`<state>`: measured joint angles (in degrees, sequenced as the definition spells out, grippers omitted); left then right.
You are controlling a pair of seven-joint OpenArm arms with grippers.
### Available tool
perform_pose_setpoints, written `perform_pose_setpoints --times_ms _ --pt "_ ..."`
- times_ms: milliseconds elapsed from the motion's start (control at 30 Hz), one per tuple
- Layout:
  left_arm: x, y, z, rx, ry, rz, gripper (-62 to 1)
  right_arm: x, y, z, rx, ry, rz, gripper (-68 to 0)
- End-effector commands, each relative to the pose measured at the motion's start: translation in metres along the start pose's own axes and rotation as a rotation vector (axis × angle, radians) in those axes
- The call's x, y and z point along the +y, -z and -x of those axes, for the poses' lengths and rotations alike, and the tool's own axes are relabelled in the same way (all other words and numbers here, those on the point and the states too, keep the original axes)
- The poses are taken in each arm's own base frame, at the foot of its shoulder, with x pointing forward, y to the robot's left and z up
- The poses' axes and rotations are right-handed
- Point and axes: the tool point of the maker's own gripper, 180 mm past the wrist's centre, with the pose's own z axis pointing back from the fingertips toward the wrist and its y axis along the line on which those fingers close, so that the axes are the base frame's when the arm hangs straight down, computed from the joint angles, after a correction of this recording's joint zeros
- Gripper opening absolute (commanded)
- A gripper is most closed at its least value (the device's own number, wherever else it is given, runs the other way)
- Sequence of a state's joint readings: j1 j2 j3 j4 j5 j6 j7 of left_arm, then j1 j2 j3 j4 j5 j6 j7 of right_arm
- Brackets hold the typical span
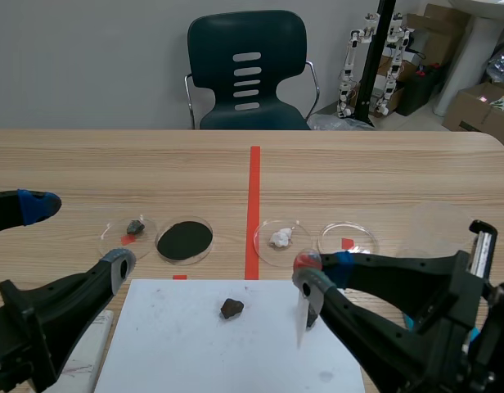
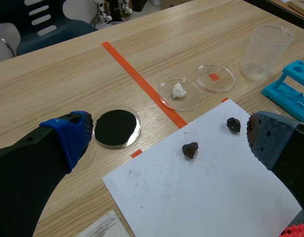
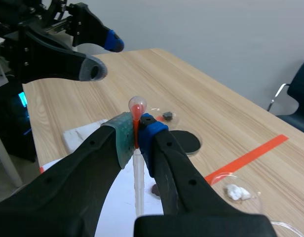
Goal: Draw acid from the petri dish
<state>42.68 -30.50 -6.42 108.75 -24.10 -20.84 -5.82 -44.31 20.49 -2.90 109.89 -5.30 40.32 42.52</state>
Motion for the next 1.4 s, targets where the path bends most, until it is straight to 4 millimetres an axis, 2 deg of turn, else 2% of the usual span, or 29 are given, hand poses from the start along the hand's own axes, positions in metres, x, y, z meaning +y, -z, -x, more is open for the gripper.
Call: perform_pose_setpoints --times_ms 0,200,633,767,1100,1367 --pt "0.000 0.000 -0.010 -0.033 0.004 -0.001 1.4 -0.011 0.000 -0.009 -0.040 -0.016 0.023 -65.7" --pt "0.000 0.000 -0.010 -0.033 0.004 -0.001 1.4 -0.040 -0.003 -0.014 -0.065 -0.064 0.069 -65.8" --pt "0.000 0.000 -0.010 -0.033 0.004 -0.001 1.4 -0.123 0.001 -0.010 -0.132 -0.132 0.173 -65.0" --pt "0.000 0.000 -0.010 -0.033 0.004 -0.001 1.4 -0.151 0.005 -0.002 -0.128 -0.189 0.262 -60.1" --pt "0.000 0.000 -0.010 -0.033 0.004 -0.001 1.4 -0.176 0.024 0.024 -0.095 -0.164 0.249 -60.3" --pt "0.000 0.000 -0.010 -0.033 0.004 -0.001 1.4 -0.187 0.034 0.038 -0.081 -0.137 0.239 -64.0"
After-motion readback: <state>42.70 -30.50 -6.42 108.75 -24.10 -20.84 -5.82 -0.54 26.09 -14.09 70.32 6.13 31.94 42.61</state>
